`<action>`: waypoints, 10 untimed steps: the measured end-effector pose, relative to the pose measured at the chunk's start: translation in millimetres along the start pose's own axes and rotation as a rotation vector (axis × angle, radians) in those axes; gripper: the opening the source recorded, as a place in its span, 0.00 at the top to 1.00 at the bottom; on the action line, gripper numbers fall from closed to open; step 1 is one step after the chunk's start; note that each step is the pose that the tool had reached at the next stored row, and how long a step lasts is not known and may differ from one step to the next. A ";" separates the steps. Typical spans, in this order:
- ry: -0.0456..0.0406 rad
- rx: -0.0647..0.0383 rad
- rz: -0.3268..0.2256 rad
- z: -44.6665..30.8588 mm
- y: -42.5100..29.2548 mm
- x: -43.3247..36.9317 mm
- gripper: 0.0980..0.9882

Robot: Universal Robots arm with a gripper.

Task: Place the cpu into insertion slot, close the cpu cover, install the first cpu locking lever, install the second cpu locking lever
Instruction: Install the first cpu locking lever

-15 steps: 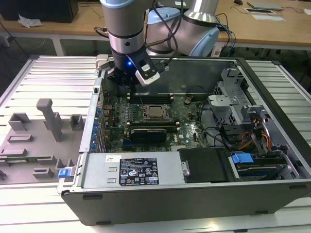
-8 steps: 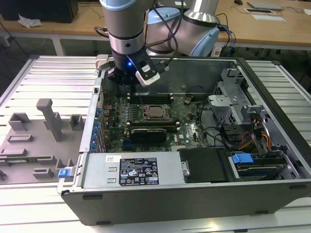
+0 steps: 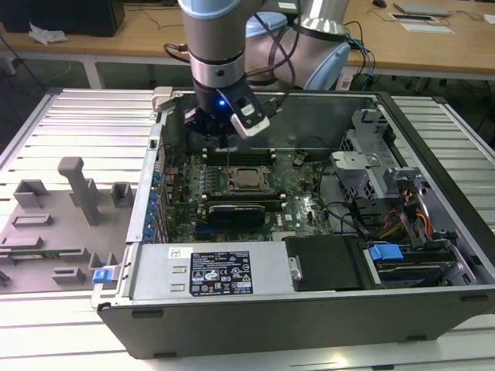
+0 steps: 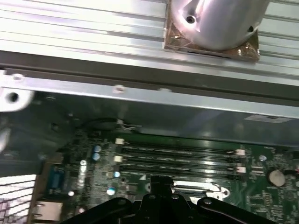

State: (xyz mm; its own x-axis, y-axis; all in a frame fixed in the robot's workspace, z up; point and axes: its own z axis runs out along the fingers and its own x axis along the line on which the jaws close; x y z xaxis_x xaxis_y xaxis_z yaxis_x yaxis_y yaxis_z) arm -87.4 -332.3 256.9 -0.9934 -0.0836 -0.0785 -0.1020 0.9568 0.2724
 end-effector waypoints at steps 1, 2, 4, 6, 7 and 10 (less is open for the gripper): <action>0.0005 0.000 0.000 0.6 -1.1 -9.8 0.99; 0.0008 0.000 0.000 1.2 -2.0 -18.8 0.99; 0.0012 0.000 0.000 1.8 -3.2 -29.4 0.99; -0.0117 0.001 -0.004 2.6 -3.4 -29.8 0.99; -0.0255 0.002 -0.008 2.9 -3.5 -29.8 0.99; -0.0531 0.004 -0.016 4.2 -3.8 -29.8 0.99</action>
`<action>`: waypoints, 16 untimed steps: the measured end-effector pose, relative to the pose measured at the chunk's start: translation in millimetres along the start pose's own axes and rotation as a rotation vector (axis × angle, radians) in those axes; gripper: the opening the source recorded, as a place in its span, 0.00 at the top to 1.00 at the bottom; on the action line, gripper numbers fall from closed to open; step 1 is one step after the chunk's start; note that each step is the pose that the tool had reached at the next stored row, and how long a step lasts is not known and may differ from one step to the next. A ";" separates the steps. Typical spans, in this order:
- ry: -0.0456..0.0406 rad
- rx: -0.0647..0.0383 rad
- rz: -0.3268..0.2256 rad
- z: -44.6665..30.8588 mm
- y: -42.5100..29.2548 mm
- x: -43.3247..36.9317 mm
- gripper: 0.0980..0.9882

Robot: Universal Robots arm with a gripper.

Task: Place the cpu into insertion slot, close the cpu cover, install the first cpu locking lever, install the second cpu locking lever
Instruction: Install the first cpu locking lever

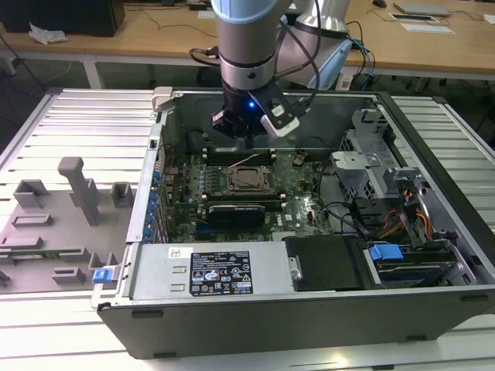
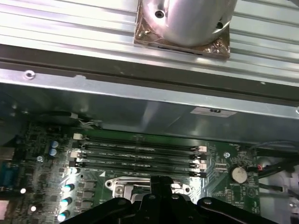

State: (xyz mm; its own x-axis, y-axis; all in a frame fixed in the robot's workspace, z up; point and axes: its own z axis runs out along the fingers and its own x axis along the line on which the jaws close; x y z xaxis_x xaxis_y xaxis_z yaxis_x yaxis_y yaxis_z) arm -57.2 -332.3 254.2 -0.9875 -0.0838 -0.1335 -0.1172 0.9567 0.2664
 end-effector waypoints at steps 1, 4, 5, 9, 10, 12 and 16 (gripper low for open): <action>-0.0067 0.001 -0.002 0.5 -0.1 0.1 0.99; -0.0181 0.002 -0.003 4.6 -1.3 1.0 0.99; -0.0187 0.002 -0.002 5.6 -1.6 1.2 0.99; -0.0191 0.009 -0.001 8.8 -2.3 1.8 0.99; -0.0188 0.011 -0.001 9.5 -2.1 1.9 0.99; -0.0184 0.015 -0.001 10.6 -1.4 2.2 0.99; -0.0182 0.017 -0.001 14.5 -0.1 2.9 0.99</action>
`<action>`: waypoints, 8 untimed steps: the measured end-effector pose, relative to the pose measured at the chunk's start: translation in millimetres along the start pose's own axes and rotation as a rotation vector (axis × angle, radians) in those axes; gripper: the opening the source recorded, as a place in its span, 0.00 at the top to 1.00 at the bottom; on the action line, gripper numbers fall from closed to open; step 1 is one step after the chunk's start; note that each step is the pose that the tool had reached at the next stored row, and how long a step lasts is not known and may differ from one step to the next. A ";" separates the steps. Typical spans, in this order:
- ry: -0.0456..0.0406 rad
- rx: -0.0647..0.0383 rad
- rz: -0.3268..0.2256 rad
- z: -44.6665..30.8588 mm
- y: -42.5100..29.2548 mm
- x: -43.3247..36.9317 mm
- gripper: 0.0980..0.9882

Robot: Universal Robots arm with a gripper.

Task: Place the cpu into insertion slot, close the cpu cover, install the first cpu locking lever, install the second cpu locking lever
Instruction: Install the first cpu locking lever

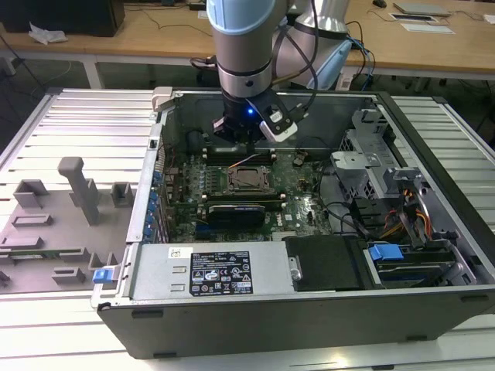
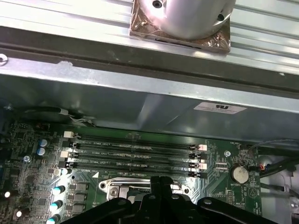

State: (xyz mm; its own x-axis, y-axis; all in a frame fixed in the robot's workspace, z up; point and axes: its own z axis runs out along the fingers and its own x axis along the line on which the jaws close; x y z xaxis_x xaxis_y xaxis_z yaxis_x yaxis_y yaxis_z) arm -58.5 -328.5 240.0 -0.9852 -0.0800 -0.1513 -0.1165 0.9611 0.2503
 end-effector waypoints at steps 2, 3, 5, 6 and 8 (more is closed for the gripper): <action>-0.0001 0.000 0.000 3.3 0.0 0.5 0.99; -0.0003 0.000 0.002 5.8 0.6 0.9 0.99; -0.0016 0.001 0.006 7.1 1.5 0.9 0.99; -0.0030 0.002 0.011 7.8 1.8 1.0 0.99; -0.0064 0.004 0.024 9.1 2.3 1.4 0.99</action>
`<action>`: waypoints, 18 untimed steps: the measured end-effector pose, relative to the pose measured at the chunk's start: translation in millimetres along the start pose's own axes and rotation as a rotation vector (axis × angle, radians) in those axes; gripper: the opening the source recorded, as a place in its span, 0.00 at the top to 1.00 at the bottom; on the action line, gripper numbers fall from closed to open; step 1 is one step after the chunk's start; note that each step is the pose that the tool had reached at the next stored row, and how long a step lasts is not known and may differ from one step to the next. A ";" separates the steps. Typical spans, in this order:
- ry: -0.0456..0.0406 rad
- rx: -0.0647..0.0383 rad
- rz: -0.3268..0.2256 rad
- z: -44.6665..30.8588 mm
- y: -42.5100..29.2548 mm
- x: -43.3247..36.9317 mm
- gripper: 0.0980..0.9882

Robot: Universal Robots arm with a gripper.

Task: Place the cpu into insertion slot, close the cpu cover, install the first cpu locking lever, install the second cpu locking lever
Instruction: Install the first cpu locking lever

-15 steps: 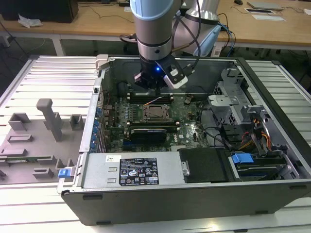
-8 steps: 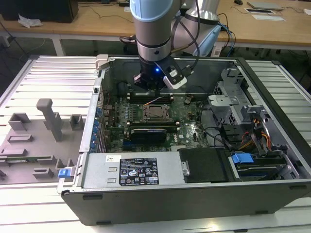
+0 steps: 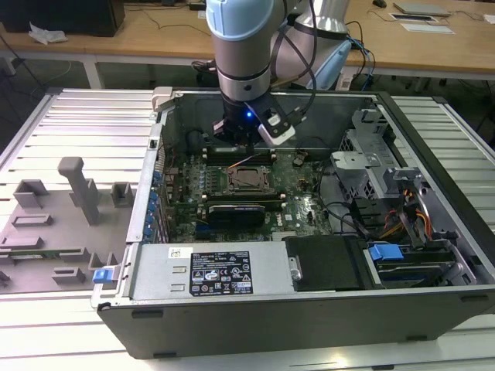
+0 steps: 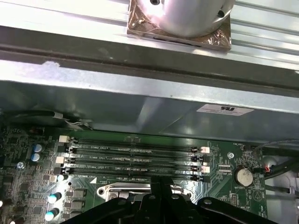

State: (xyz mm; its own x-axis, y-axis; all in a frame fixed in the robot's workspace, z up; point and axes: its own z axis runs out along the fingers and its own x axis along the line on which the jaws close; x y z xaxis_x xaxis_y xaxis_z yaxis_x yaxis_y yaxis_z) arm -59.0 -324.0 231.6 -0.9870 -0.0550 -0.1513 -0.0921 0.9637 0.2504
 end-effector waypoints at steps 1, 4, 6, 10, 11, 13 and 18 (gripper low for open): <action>-0.0013 0.001 0.005 0.6 0.2 0.2 0.99; -0.0063 0.004 0.025 2.5 0.4 0.6 0.99; -0.0126 0.008 0.049 4.4 0.4 0.9 0.99; -0.0137 0.008 0.053 4.7 0.6 1.0 0.99; -0.0153 0.009 0.053 4.7 0.7 1.4 0.99; -0.0388 0.010 0.046 5.1 0.6 2.9 0.99; -0.0646 0.013 0.050 6.8 0.5 7.3 0.99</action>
State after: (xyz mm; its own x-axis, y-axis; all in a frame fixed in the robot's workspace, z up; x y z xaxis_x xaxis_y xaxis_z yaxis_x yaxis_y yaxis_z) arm -65.4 -322.2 224.2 -0.9797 0.0095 -0.2005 -0.0412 0.9681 0.2472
